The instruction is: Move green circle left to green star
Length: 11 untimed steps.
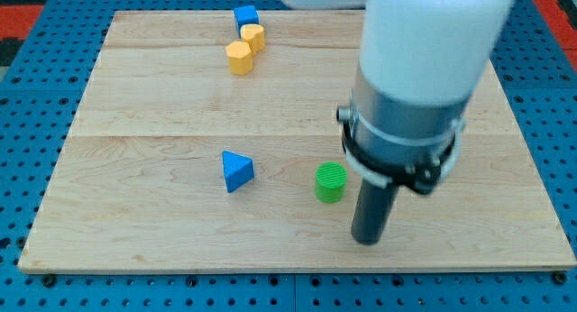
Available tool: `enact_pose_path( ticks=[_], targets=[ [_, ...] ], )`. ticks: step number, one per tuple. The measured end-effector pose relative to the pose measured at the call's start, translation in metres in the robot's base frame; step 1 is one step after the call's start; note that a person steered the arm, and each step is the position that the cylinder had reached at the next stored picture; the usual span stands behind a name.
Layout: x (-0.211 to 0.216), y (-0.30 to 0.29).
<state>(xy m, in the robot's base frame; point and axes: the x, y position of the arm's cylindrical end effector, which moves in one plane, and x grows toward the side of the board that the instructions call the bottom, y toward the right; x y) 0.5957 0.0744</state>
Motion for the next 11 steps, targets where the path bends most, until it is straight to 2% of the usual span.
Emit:
enact_pose_path(
  ticks=[2, 3, 4, 5, 6, 7, 8, 9, 10, 11],
  targets=[
    [-0.099, -0.013],
    [-0.044, 0.011],
    [-0.039, 0.003],
    [-0.074, -0.036],
    [-0.087, -0.048],
    [-0.085, -0.047],
    [-0.064, -0.087],
    [-0.098, -0.099],
    [-0.115, -0.041],
    [-0.097, -0.051]
  ],
)
